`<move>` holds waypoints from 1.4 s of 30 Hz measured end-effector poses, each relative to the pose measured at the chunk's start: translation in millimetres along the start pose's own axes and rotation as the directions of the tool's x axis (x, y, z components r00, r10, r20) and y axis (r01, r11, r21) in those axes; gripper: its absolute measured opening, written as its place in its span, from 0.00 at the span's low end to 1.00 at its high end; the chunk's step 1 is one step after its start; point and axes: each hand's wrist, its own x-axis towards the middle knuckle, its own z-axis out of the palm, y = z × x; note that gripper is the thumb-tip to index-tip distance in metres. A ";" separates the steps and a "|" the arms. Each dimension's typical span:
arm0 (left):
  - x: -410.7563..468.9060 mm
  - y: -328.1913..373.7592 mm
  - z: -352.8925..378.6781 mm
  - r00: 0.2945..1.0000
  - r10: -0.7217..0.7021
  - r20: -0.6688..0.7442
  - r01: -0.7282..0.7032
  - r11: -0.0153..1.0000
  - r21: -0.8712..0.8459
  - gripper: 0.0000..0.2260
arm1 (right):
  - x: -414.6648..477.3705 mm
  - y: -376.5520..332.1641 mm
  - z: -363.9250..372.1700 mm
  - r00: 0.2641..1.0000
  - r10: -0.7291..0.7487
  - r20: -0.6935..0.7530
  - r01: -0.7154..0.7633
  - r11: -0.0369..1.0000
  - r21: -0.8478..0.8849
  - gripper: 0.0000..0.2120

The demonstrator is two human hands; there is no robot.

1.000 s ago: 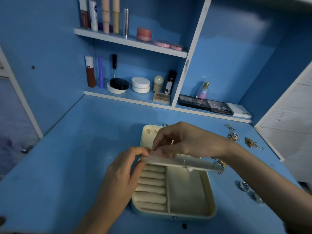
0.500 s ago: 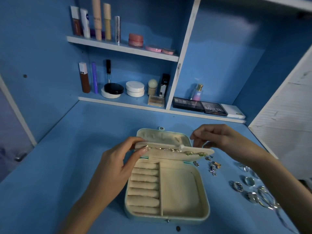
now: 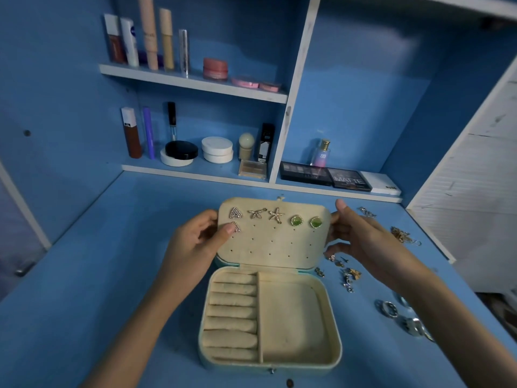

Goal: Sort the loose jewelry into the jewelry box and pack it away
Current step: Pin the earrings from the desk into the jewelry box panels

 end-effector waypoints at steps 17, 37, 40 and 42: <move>7.3 -6.9 7.3 0.993 -0.106 -0.049 0.102 0.992 -0.077 0.06 | -5.1 2.2 7.4 0.999 -0.028 0.033 0.034 0.982 -0.183 0.19; 3.5 -6.1 6.3 0.991 -0.074 -0.108 0.064 0.994 -0.092 0.04 | -8.4 6.1 11.7 0.996 -0.083 0.013 0.082 0.925 -0.371 0.12; 3.0 -6.7 5.8 0.993 -0.065 -0.094 0.057 0.995 -0.085 0.04 | -8.2 6.3 10.5 0.998 -0.063 0.019 0.066 0.940 -0.334 0.12; 2.6 -6.6 6.1 0.994 -0.062 -0.090 0.054 0.995 -0.085 0.04 | -8.1 5.9 9.7 0.999 -0.049 0.022 0.053 0.947 -0.317 0.12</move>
